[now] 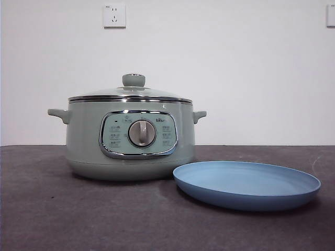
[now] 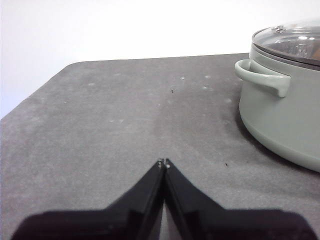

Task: Take the corn out from the steamer,put the corn on the plate,close the lid

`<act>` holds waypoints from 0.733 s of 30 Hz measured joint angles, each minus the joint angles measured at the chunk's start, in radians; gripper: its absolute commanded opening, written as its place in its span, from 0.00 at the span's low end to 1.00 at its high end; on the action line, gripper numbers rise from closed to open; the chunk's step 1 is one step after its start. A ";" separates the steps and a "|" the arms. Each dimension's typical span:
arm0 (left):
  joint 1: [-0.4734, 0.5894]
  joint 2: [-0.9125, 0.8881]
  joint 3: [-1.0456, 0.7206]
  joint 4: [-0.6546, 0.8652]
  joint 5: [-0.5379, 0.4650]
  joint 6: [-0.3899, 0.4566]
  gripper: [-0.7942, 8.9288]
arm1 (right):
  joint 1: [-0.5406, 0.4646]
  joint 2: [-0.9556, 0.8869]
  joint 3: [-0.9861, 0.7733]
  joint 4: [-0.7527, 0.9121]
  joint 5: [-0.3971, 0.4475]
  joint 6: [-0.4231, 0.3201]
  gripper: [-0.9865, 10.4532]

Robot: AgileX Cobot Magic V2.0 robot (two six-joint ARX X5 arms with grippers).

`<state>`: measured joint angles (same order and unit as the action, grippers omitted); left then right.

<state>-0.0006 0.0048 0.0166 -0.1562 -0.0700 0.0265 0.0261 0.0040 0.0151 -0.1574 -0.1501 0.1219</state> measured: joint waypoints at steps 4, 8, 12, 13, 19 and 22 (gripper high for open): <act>0.000 0.000 0.000 0.000 0.025 -0.067 0.08 | 0.000 0.000 0.000 0.002 -0.004 0.047 0.09; 0.000 0.000 0.002 0.000 0.112 -0.139 0.08 | 0.000 0.000 0.000 0.027 -0.008 0.111 0.08; 0.000 0.000 0.040 -0.008 0.201 -0.205 0.07 | 0.000 0.000 0.014 0.053 -0.016 0.212 0.08; 0.000 0.000 0.061 -0.008 0.215 -0.218 0.08 | 0.000 0.003 0.027 0.053 -0.026 0.233 0.08; 0.000 0.021 0.190 -0.016 0.277 -0.286 0.07 | 0.000 0.079 0.153 0.053 -0.127 0.284 0.08; 0.000 0.066 0.256 -0.048 0.328 -0.301 0.07 | 0.000 0.163 0.237 0.037 -0.186 0.287 0.08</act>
<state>-0.0006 0.0708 0.2726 -0.2043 0.2581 -0.2741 0.0265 0.1673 0.2520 -0.1204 -0.3359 0.4091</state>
